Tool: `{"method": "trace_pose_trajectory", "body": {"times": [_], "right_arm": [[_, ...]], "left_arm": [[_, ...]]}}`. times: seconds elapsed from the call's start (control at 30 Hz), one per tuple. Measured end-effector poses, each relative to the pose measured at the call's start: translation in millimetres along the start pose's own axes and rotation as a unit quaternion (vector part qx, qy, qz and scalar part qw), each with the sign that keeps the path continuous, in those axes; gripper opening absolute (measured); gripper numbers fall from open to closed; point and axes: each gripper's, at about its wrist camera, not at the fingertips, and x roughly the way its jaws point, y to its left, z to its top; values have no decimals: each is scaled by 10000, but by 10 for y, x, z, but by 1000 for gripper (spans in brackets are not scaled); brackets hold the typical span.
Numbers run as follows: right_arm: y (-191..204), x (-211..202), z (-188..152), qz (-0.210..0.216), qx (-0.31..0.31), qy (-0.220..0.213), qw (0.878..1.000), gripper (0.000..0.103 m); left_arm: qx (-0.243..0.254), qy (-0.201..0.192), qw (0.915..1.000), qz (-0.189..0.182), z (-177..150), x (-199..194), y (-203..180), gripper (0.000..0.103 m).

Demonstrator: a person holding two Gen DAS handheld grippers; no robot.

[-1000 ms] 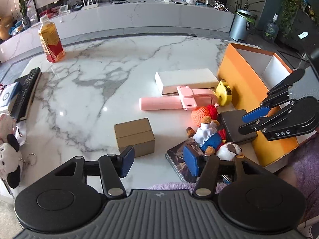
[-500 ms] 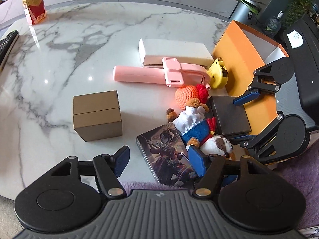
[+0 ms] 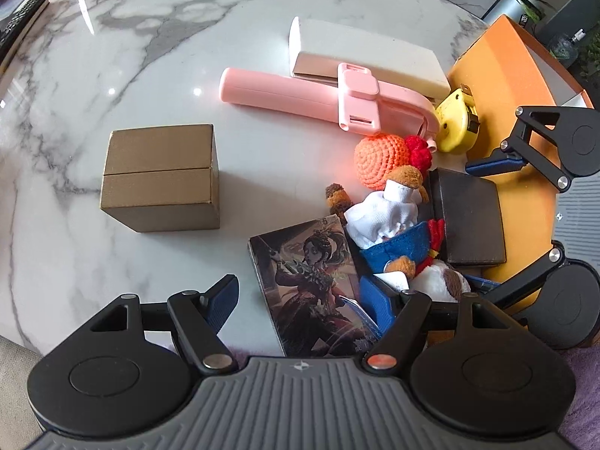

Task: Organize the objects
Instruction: 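Grasp the anime photo card with the left gripper while the right gripper grasps the black square case, then lift the photo card with the left gripper while the right gripper carries the black case toward the box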

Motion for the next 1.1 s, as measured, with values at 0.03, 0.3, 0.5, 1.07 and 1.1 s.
{"method": "trace_pose_trajectory", "body": {"times": [0.03, 0.3, 0.5, 1.07, 1.1], "right_arm": [[9, 25, 2, -19, -50, 6, 10000, 83], [-58, -3, -30, -20, 70, -37, 10000, 81], [-266, -249, -107, 247, 647, -352, 9970, 81], [-325, -1394, -491, 311, 1763, -1730, 9685, 81], [-340, -1437, -548, 232, 1815, -1751, 9674, 81]], "left_arm": [[2, 37, 10000, 6, 3, 15, -12, 85], [-156, 48, 9997, -187, -51, -6, 50, 74], [-333, -188, 9991, -177, -139, -129, 126, 72], [-182, -1644, 9856, -346, -139, -992, -73, 68], [-121, -1706, 9846, -367, -138, -1031, -121, 68]]}}
